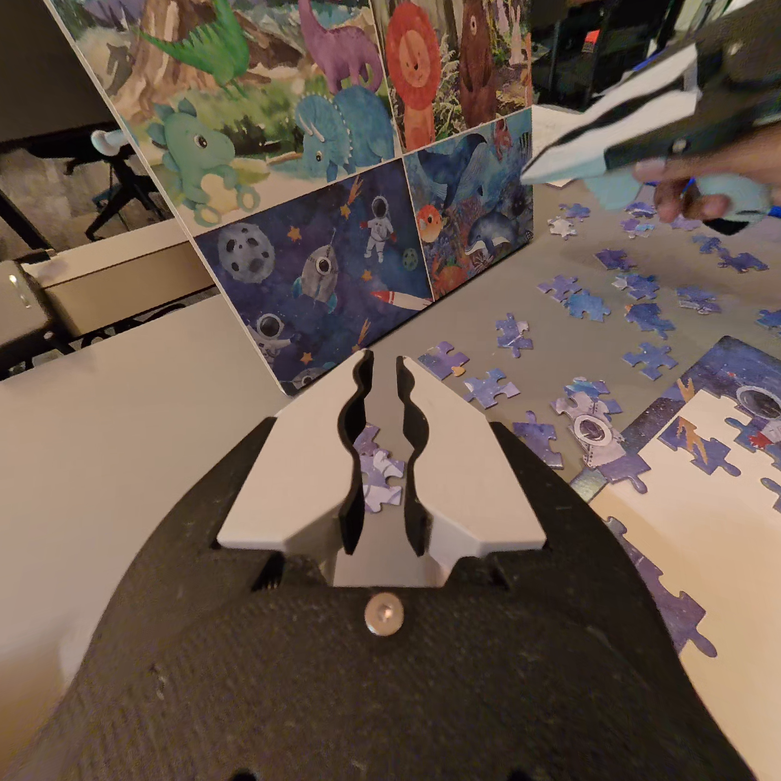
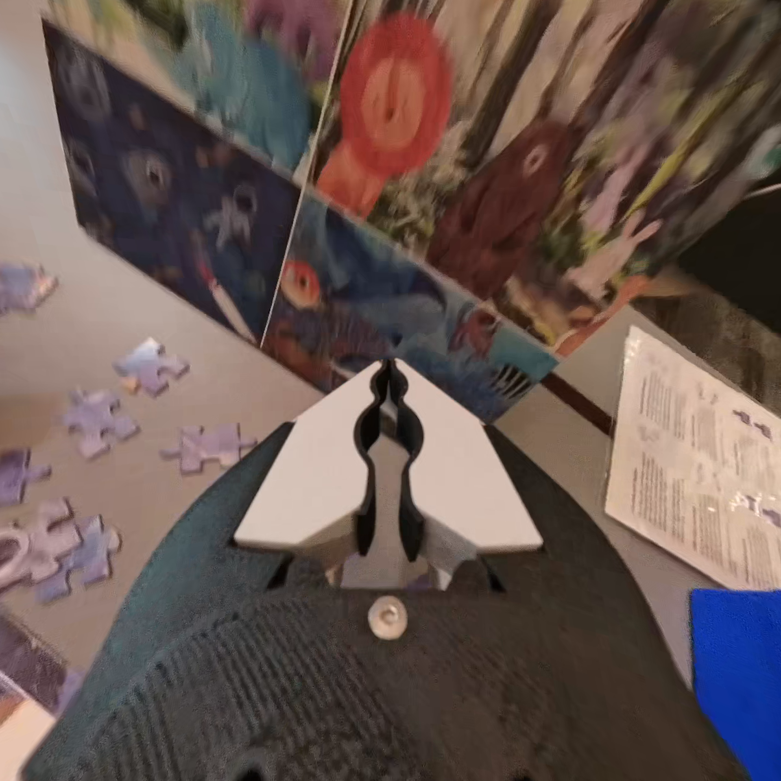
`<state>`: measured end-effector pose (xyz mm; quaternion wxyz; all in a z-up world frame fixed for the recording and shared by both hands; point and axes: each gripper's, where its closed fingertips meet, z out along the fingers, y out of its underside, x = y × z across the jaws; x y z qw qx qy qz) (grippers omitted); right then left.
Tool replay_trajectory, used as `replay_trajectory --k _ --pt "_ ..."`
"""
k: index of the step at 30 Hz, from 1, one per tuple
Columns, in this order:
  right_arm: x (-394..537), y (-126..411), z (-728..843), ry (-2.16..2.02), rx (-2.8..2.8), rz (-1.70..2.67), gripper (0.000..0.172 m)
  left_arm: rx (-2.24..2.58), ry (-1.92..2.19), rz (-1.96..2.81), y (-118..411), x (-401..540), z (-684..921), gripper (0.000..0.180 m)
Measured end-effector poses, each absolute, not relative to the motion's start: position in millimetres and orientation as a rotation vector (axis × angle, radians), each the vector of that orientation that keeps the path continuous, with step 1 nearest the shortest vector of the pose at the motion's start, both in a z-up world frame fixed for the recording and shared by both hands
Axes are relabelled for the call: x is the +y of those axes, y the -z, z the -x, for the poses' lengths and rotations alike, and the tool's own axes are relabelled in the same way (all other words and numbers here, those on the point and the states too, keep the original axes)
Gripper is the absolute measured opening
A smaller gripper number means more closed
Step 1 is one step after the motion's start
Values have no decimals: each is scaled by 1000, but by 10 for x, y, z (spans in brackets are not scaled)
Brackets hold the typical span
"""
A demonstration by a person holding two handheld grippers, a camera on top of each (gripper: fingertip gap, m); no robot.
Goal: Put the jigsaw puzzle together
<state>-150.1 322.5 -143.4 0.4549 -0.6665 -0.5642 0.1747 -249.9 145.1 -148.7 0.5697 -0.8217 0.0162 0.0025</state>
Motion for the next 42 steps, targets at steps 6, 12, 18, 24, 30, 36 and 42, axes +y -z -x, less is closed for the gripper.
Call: replay_trajectory --k 6,12,18,24,30,36,42 --pt "2479 1440 2033 -622 -1548 1541 0 72 -6 1949 1559 1477 2388 11" --pt "2542 1368 2342 -510 -1504 1531 0 39 -4 1930 1531 1470 2442 14" --pt "2719 1225 1964 -737 -1410 1659 0 39 2 1938 1573 1469 2466 14" --pt "2353 1413 1060 -968 -1435 1550 0 105 60 1917 1516 1452 2344 19" --pt "2064 1711 361 -1189 -1516 1542 0 346 203 1929 1587 1407 1884 4" --pt "2182 1271 152 -1318 -1375 1417 0 414 197 1932 1617 1399 1728 0" --pt "2061 1433 261 -1302 -1462 1421 0 408 218 1902 1507 1383 1680 0"
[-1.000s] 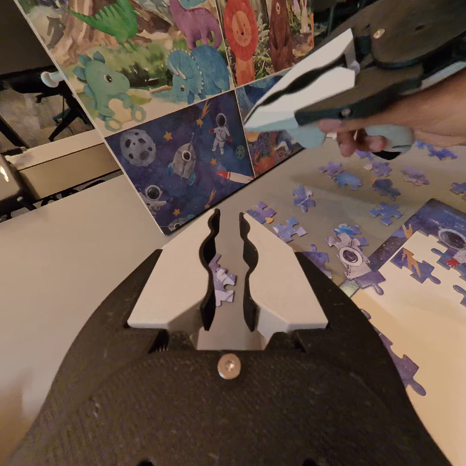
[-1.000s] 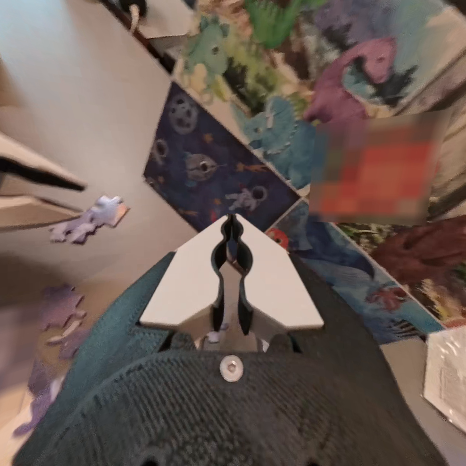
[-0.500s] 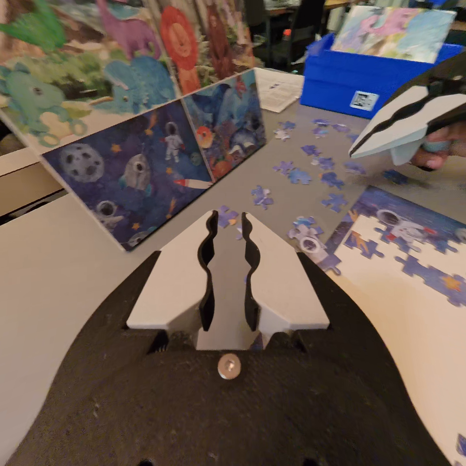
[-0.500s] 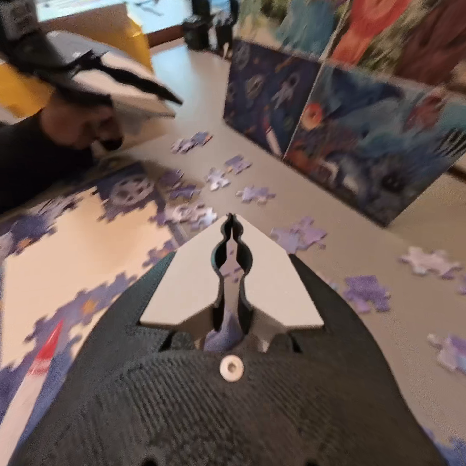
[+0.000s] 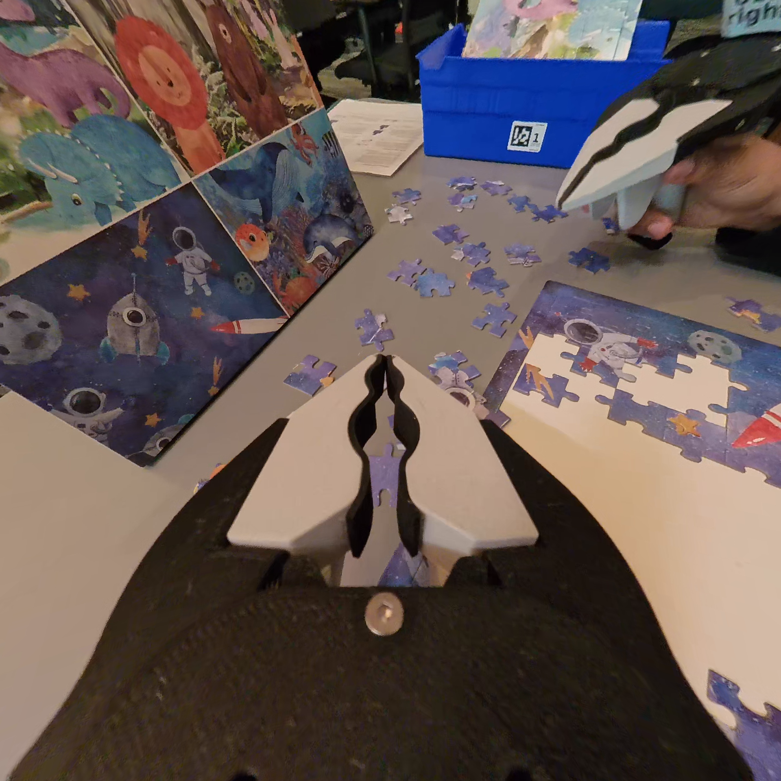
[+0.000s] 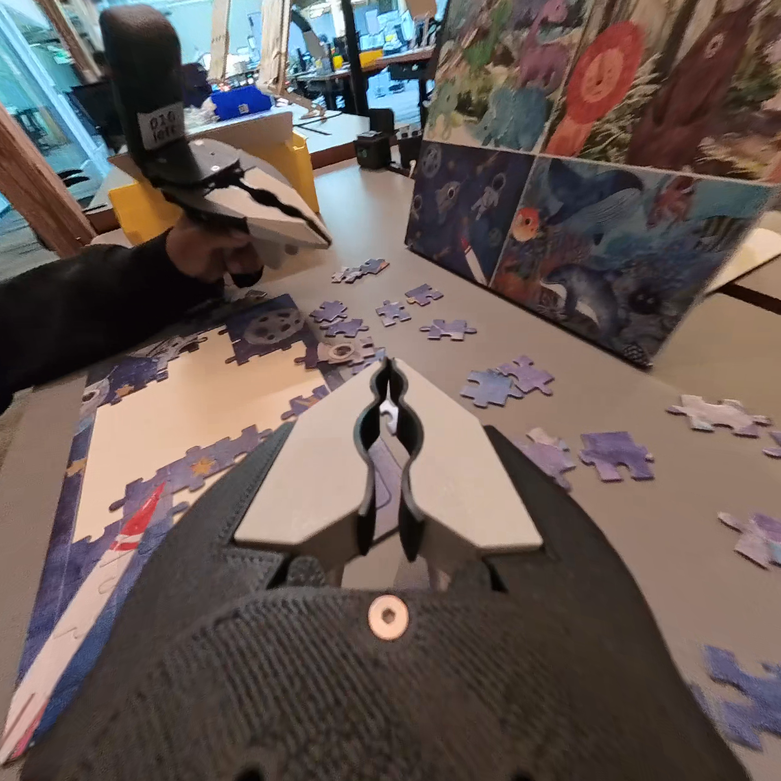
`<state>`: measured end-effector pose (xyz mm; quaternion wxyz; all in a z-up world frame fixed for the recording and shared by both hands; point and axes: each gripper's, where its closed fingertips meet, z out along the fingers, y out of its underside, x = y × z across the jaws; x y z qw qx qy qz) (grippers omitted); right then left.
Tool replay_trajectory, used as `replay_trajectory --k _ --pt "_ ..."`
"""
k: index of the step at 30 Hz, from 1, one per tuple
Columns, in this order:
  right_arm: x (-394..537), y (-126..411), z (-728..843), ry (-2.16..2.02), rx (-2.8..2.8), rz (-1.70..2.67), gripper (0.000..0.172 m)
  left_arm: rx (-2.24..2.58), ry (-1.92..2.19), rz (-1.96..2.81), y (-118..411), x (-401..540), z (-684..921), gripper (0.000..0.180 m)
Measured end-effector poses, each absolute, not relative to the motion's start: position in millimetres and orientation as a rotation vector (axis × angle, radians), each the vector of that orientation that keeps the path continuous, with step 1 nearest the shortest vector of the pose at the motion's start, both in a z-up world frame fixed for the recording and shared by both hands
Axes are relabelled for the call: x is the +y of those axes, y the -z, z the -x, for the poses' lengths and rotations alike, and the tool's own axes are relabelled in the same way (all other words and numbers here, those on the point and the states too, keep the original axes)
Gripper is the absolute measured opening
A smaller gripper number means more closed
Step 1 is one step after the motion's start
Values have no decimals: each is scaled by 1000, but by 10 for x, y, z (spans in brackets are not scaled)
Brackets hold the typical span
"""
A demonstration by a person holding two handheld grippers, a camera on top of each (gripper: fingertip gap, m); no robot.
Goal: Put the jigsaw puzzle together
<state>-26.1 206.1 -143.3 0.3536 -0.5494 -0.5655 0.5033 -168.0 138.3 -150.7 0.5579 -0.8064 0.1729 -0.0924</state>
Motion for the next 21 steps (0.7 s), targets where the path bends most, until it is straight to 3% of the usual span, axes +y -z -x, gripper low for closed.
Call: replay_trajectory --k 7,10,15,21 --pt "1890 1680 351 -1243 -1635 1435 0 647 493 1898 1620 1209 1180 0" --pt "1797 1713 331 -1198 -1719 1390 0 738 621 1938 1726 1102 948 10" --pt "1589 1787 308 -1192 -1844 1340 18 842 635 2004 1871 1018 766 23" --pt "1507 1898 316 -1175 -1909 1344 23 861 585 2036 1952 1036 765 27"
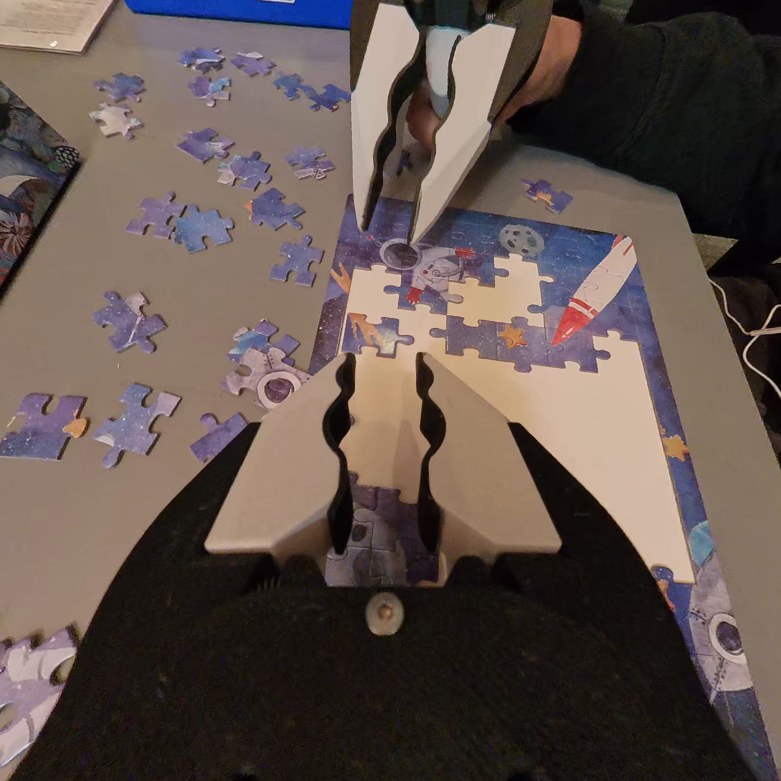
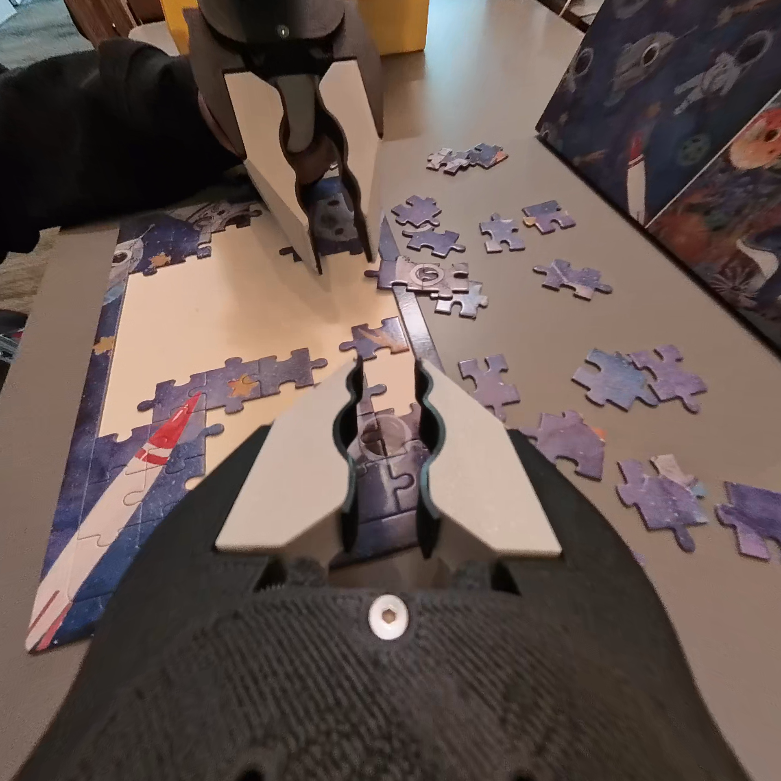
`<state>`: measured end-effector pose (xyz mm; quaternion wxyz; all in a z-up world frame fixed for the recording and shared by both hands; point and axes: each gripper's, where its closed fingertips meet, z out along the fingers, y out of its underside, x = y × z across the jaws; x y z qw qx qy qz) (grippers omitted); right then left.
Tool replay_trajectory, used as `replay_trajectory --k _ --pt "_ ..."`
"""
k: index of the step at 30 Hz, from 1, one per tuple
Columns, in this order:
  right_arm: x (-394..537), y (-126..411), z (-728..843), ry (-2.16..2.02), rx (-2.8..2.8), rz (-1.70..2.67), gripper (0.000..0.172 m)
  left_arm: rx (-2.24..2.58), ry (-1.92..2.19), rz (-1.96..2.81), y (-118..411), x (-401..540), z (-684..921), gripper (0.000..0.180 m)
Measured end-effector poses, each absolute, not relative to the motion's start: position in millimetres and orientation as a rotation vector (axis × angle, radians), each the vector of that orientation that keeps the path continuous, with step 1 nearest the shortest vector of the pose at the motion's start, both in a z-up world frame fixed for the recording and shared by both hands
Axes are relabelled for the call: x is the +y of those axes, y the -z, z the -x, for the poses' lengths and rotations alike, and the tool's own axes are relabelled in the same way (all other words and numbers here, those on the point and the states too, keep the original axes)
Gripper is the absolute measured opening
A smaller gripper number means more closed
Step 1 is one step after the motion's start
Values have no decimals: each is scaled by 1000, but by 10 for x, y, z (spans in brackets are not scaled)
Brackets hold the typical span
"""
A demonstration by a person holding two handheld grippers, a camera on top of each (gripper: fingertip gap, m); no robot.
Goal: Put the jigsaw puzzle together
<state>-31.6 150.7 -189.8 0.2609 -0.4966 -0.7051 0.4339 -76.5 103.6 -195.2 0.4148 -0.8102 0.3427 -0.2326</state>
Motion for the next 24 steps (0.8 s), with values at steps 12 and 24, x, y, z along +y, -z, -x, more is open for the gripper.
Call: replay_trajectory --k 12,24 --pt "1627 2002 285 -1096 -1916 1411 23 859 506 2085 2043 1079 806 32" --pt "1811 1915 250 -1063 -1834 1439 25 783 459 2056 1915 1157 855 30"
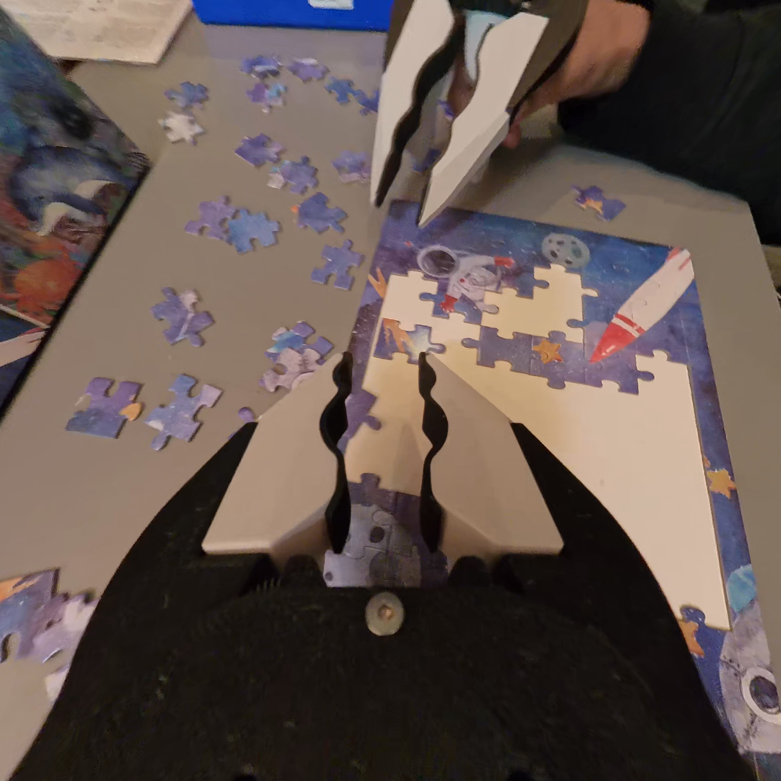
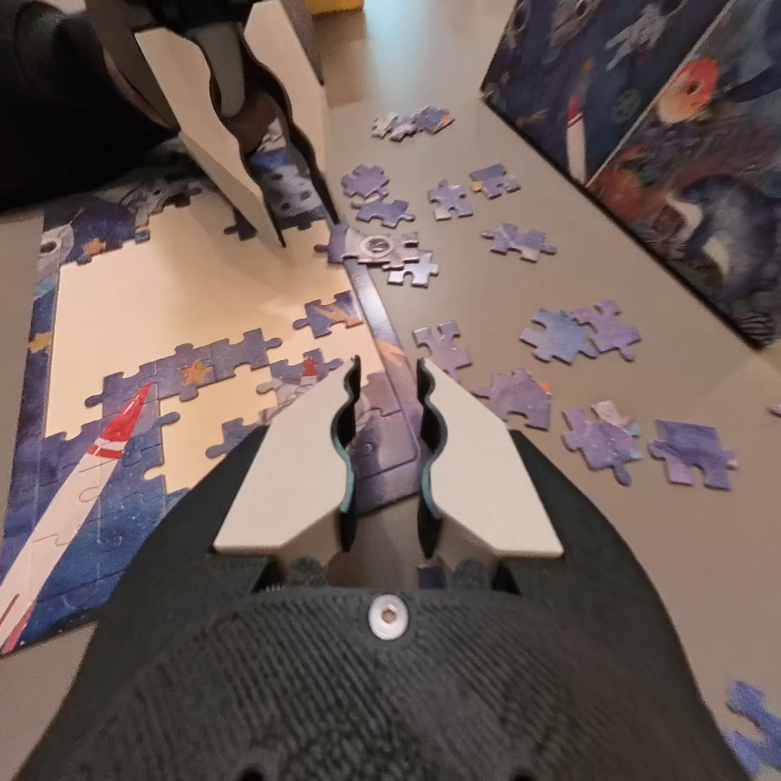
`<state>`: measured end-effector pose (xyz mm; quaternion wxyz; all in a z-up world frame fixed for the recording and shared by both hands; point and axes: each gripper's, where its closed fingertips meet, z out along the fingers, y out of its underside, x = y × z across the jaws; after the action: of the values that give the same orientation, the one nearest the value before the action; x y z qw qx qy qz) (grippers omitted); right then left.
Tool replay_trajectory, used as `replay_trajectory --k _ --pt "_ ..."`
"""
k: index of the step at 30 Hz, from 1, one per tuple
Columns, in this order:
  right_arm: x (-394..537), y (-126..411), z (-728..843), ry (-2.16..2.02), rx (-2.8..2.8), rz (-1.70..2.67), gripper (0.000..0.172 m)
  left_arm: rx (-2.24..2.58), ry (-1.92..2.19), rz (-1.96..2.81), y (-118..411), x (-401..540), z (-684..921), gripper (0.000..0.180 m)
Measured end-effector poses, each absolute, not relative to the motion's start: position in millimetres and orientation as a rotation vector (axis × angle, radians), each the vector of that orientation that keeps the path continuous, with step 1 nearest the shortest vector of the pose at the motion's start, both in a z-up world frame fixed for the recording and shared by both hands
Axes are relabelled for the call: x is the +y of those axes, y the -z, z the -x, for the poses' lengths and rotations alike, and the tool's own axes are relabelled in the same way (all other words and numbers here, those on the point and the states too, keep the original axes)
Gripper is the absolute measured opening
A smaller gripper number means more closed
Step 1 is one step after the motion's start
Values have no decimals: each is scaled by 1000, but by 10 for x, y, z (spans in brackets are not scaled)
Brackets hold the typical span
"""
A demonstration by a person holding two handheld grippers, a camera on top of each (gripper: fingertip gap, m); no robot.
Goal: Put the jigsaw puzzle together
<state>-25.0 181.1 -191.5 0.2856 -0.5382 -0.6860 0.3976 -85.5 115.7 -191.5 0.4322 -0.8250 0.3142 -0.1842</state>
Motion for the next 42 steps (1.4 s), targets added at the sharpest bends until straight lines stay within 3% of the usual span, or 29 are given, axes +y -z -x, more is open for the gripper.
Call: replay_trajectory --k 9,21,42 --pt "2601 1497 17 -1001 -1383 1553 25 501 329 2017 1712 1364 1331 22" --pt "2396 1978 219 -954 -1561 1676 32 218 275 1974 1556 1430 1817 16" --pt "2521 1743 135 -1037 -1415 1665 37 52 242 1931 1483 1399 2255 15"
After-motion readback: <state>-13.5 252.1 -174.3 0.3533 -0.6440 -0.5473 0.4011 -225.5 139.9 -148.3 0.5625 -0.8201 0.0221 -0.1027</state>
